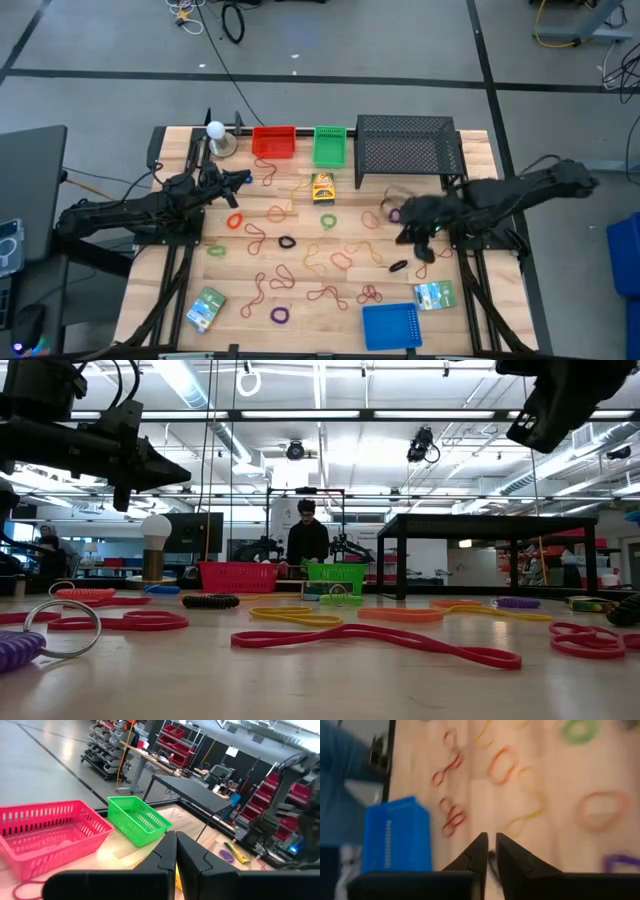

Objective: Pick & Place Office Desk Supplies
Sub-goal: Put the blue bin on the shelf

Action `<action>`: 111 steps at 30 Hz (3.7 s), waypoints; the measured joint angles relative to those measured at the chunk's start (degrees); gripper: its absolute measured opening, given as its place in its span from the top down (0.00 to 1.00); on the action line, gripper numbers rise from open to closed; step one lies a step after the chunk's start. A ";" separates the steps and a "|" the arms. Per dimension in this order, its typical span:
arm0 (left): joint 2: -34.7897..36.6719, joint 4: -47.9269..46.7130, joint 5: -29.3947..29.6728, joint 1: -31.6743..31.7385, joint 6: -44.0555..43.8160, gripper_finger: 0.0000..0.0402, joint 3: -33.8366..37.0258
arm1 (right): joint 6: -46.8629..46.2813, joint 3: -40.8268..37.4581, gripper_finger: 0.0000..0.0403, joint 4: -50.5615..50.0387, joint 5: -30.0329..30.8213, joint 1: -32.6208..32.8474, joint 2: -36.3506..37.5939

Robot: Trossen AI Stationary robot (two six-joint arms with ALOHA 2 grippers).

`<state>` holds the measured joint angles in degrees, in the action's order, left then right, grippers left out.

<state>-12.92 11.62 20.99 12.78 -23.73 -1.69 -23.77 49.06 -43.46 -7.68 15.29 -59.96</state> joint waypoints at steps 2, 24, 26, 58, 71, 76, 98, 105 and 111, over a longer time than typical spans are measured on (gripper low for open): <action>-0.37 0.10 0.00 0.00 -0.08 0.98 -0.02 | -1.81 1.24 0.83 -0.39 -1.71 2.85 -4.80; -5.30 -0.23 4.48 0.00 2.19 0.97 -0.07 | -12.60 4.26 0.59 8.68 -3.72 21.48 -25.59; -5.85 -0.19 4.46 0.00 2.12 0.97 -0.11 | -13.39 4.26 0.59 9.25 -2.81 22.43 -25.59; -7.05 0.17 4.76 -0.04 1.01 0.97 -0.13 | -25.21 2.95 0.98 15.95 -5.00 21.77 -24.95; -7.03 0.13 1.03 -0.04 0.29 0.97 -0.13 | -28.53 2.95 0.71 15.91 -0.51 21.44 -26.07; -7.33 0.04 0.88 -0.04 1.22 0.97 -0.13 | -26.07 2.95 0.57 15.69 -0.08 22.92 -29.67; -7.46 0.17 1.93 -0.04 0.78 0.97 -0.11 | -53.11 2.99 0.98 16.86 6.81 11.34 -19.83; -7.47 0.21 2.10 -0.04 0.24 0.97 -0.11 | -66.49 2.97 0.98 5.91 16.35 -1.14 -20.27; -7.46 0.39 2.16 -0.06 -2.31 0.97 -0.11 | -71.71 2.97 0.93 4.57 18.50 -4.19 -23.54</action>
<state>-20.38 12.01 23.15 12.72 -26.04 -1.80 -95.47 52.03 -38.90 10.82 11.10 -83.51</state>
